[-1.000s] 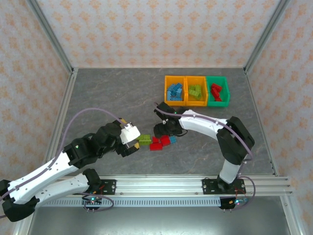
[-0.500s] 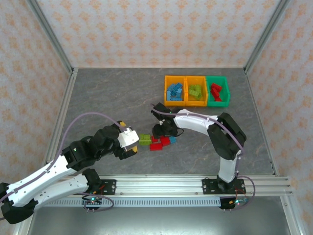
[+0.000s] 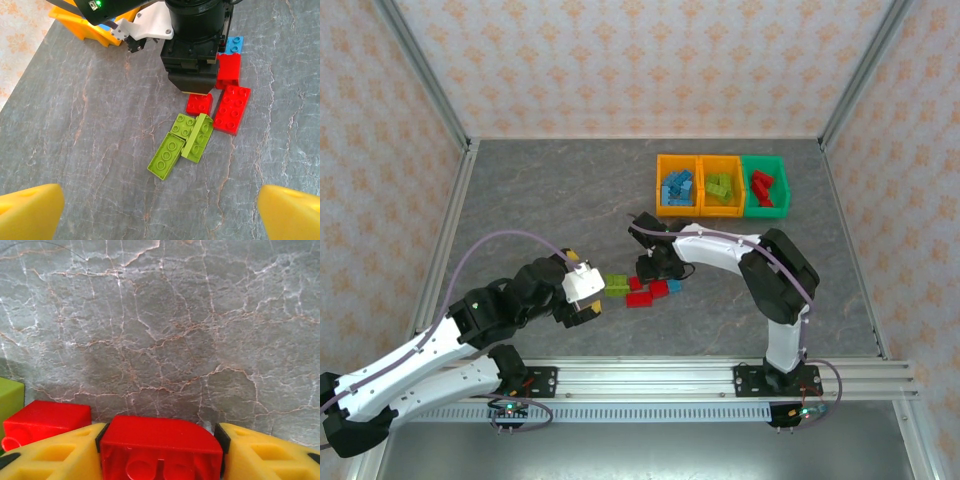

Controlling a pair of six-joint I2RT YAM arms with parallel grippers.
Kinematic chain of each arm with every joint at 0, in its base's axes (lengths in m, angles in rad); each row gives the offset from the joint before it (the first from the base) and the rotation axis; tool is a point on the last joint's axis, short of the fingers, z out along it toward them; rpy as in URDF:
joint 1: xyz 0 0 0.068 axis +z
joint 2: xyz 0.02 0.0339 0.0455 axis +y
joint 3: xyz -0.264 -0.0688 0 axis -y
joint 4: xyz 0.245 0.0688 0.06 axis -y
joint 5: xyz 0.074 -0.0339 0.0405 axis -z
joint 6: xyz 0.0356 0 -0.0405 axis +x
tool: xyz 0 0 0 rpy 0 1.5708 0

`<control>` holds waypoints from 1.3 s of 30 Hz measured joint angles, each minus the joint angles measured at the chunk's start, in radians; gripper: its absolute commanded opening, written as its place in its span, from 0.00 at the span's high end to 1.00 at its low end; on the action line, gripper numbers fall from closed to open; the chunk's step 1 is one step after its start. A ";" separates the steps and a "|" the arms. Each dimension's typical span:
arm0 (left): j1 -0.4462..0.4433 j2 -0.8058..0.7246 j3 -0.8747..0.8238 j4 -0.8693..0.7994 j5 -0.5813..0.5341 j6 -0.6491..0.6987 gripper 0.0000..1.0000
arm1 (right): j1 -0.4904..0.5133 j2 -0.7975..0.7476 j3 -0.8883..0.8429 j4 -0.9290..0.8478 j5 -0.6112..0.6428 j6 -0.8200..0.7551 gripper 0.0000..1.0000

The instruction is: Sort the legos into containers by color

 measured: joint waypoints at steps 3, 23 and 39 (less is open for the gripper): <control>0.000 0.000 0.000 0.000 0.000 0.000 0.00 | 0.000 -0.001 0.000 0.004 0.007 0.011 0.59; 0.000 -0.078 -0.057 0.071 0.027 0.025 0.00 | -0.604 -0.472 -0.156 0.242 0.158 0.174 0.63; 0.000 -0.029 -0.058 0.072 0.029 0.025 0.00 | -0.811 -0.087 0.222 0.107 0.068 0.165 0.25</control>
